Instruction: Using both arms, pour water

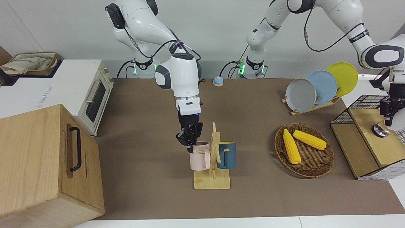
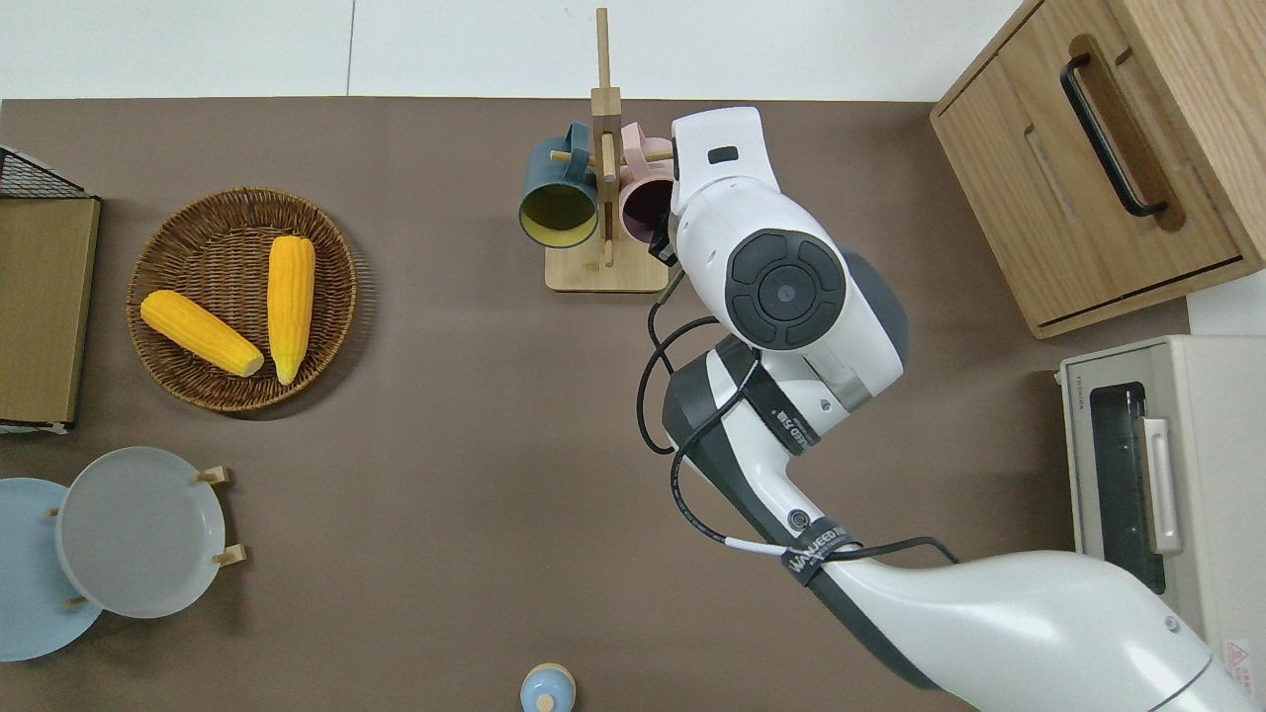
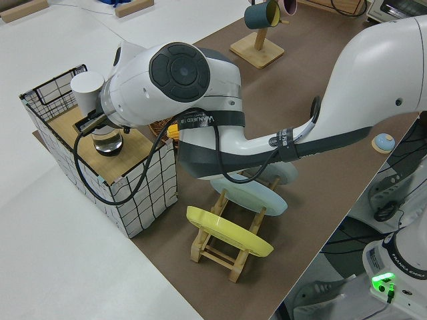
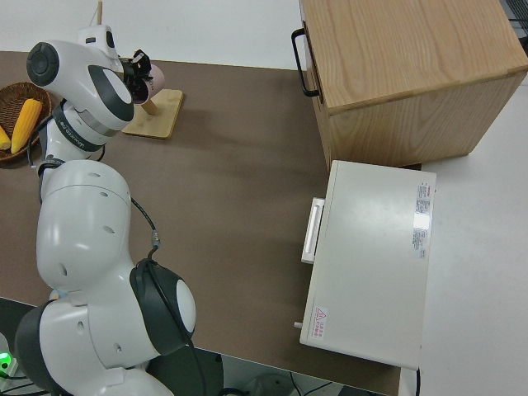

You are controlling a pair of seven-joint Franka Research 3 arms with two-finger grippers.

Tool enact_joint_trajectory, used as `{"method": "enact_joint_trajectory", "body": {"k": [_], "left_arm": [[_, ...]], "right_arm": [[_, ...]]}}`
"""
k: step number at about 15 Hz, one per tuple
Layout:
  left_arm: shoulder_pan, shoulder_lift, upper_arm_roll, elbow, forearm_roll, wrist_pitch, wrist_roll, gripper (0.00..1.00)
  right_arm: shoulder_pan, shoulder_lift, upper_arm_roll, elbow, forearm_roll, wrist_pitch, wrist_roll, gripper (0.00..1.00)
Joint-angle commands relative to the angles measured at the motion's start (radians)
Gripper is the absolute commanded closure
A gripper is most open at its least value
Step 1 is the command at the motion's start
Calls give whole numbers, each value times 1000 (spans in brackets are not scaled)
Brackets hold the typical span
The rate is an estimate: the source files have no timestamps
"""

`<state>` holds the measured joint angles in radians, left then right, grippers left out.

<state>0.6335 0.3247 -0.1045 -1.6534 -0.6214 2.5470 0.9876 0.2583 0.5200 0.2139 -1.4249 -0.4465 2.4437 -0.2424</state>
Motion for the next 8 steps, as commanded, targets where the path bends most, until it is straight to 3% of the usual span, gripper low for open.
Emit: {"method": "enact_joint_trajectory", "body": {"k": [1, 8], "left_arm": [[-9, 11, 5, 20, -18, 21, 3, 1000], [-9, 10, 5, 20, -20, 21, 3, 1000]], "right_arm": [[6, 20, -4, 18, -9, 29, 28, 775], [7, 34, -4, 18, -9, 43, 45, 773]]}}
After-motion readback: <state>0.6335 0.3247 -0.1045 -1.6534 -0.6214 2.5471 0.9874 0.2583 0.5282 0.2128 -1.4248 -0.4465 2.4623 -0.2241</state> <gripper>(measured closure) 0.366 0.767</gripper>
